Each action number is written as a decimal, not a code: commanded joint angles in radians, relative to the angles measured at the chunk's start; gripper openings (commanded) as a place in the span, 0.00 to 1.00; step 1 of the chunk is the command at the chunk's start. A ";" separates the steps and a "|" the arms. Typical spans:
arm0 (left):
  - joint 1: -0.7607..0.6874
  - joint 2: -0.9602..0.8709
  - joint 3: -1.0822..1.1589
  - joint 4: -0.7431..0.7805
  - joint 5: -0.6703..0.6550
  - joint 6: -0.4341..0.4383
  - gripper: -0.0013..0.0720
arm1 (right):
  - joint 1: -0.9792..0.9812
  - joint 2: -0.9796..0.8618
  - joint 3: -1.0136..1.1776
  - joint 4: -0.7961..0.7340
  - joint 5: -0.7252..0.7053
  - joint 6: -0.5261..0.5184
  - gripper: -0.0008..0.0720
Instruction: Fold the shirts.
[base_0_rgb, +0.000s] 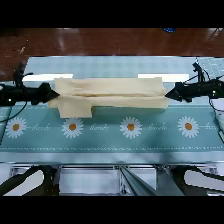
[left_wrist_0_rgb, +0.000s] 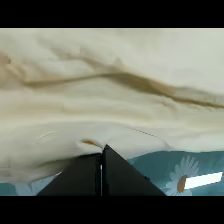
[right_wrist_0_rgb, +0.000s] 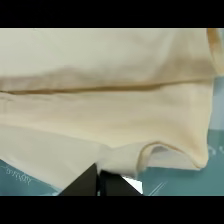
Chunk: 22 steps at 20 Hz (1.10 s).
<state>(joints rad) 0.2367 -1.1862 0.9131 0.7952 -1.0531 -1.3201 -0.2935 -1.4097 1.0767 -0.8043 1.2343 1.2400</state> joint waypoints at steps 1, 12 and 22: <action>-0.034 -0.203 0.221 0.003 -0.037 0.003 0.05 | 0.002 -0.096 0.137 0.002 -0.016 0.020 0.03; -0.051 -0.708 0.782 0.020 -0.169 -0.080 0.05 | 0.003 -0.422 0.414 0.129 -0.060 0.042 0.03; -0.045 -0.742 0.865 0.143 -0.277 -0.198 0.70 | -0.036 -0.429 0.481 0.076 -0.051 0.052 0.58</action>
<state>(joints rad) 0.1608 -1.9377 1.7466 0.8398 -1.2259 -1.4326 -0.2916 -1.8553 1.5215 -0.6640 1.1389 1.2690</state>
